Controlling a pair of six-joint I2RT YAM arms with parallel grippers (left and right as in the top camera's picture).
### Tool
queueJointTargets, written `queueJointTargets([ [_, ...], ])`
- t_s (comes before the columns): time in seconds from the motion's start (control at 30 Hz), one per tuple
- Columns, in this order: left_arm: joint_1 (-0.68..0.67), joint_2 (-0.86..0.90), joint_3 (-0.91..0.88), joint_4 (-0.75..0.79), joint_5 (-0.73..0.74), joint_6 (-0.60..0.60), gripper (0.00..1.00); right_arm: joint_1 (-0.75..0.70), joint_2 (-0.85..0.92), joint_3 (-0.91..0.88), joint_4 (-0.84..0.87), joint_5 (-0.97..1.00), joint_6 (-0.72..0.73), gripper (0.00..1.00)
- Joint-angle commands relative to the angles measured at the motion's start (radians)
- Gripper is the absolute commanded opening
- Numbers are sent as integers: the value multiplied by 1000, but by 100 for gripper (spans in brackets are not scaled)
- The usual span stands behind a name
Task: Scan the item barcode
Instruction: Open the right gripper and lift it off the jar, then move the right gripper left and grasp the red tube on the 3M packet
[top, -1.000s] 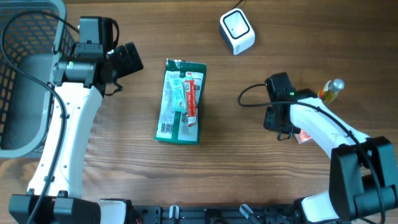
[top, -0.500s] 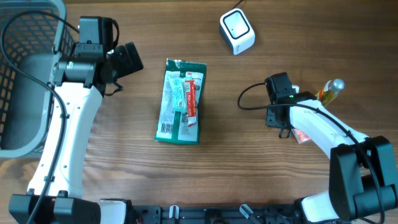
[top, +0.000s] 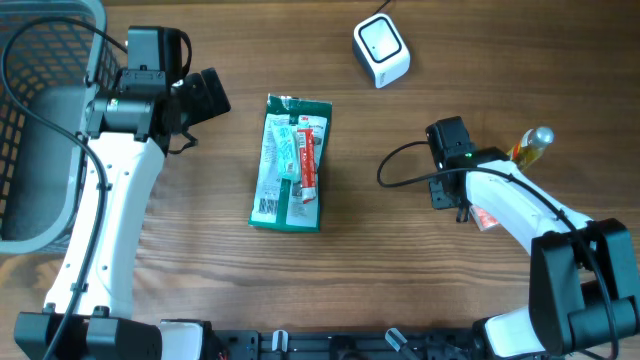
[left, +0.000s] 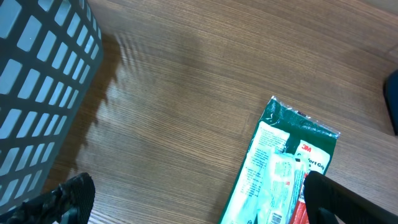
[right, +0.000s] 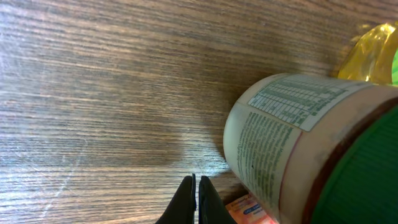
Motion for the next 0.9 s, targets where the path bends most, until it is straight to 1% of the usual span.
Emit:
queueJointTargets([
  [0.0,5,3,8,2,8,13,100,3,-3,-55,18,48,-111,6],
  [0.07,5,3,8,2,8,13,100,3,-3,-81,23,48,-187,8],
  [0.1,5,3,8,2,8,13,100,3,-3,-87,15,48,-210,8],
  [0.3,5,3,8,2,8,13,100,3,-3,-86,-61,51,-204,10],
  [0.43,5,3,8,2,8,13,100,4,-4,-47,-71,-10,-202,6],
  [0.5,5,3,8,2,8,13,100,10,-4,0,-82,-121,-201,5],
  [0.57,5,3,8,2,8,13,100,22,-4,59,-87,-287,-186,7],
  [0.6,5,3,8,2,8,13,100,30,-4,100,-85,-385,-147,10],
  [0.7,5,3,8,2,8,13,100,51,-4,186,-67,-552,-25,16],
  [0.77,5,3,8,2,8,13,100,61,-4,239,-11,-731,94,24],
  [0.8,5,3,8,2,8,13,100,61,-4,248,33,-822,143,32],
  [0.83,5,3,8,2,8,13,100,61,-4,249,90,-908,182,49],
  [0.87,5,3,8,2,8,13,100,61,-3,248,152,-976,214,74],
])
